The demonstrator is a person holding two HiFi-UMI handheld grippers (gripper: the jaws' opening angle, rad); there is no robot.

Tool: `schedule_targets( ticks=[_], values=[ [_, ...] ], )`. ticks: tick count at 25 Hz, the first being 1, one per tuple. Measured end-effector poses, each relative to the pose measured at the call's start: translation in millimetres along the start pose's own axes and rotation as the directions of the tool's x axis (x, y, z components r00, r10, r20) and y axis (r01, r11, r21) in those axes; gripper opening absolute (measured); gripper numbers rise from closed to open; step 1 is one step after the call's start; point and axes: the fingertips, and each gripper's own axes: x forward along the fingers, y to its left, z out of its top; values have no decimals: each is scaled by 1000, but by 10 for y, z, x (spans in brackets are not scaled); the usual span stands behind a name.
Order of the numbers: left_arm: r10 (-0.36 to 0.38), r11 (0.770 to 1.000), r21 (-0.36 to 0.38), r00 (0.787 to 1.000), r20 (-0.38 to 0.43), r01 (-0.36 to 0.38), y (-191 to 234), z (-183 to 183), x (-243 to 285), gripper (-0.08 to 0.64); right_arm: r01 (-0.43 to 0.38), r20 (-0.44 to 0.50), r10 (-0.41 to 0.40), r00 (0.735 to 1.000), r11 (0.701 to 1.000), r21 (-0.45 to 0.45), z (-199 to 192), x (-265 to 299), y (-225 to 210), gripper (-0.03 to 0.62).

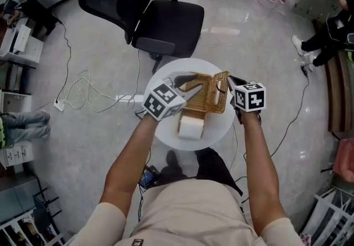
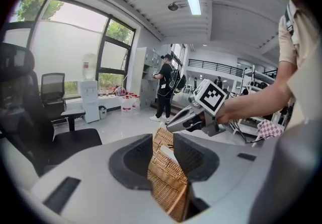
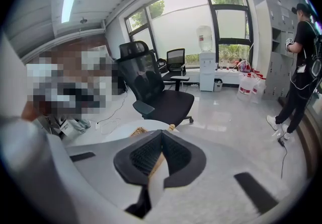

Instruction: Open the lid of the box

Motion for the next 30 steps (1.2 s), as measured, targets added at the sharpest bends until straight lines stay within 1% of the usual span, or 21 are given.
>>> schedule_targets(
  ticks=[8, 16, 20, 24, 27, 30],
  values=[
    [62, 998, 23, 997, 46, -63, -15, 160, -477, 123, 5, -24, -5, 1000, 1000, -4, -105, -92, 42, -5],
    [105, 994, 24, 993, 58, -107, -54, 225, -931, 123, 31, 7, -30, 1000, 999, -16, -17, -391, 192, -5],
    [124, 992, 17, 987, 99, -126, -66, 337, -1199, 121, 27, 61, -26, 998, 999, -21, 162, -581, 361, -5],
    [136, 990, 28, 982, 135, -141, -132, 478, -1436, 119, 14, 138, -9, 990, 999, -38, 440, -829, 576, -5],
    [138, 988, 39, 976, 169, -146, -214, 593, -1602, 117, -6, 209, 19, 978, 998, -65, 691, -1060, 783, -6],
    [148, 987, 36, 964, 222, -160, -278, 748, -1814, 110, -34, 286, 66, 956, 993, -114, 981, -1350, 1068, -6]
  ],
)
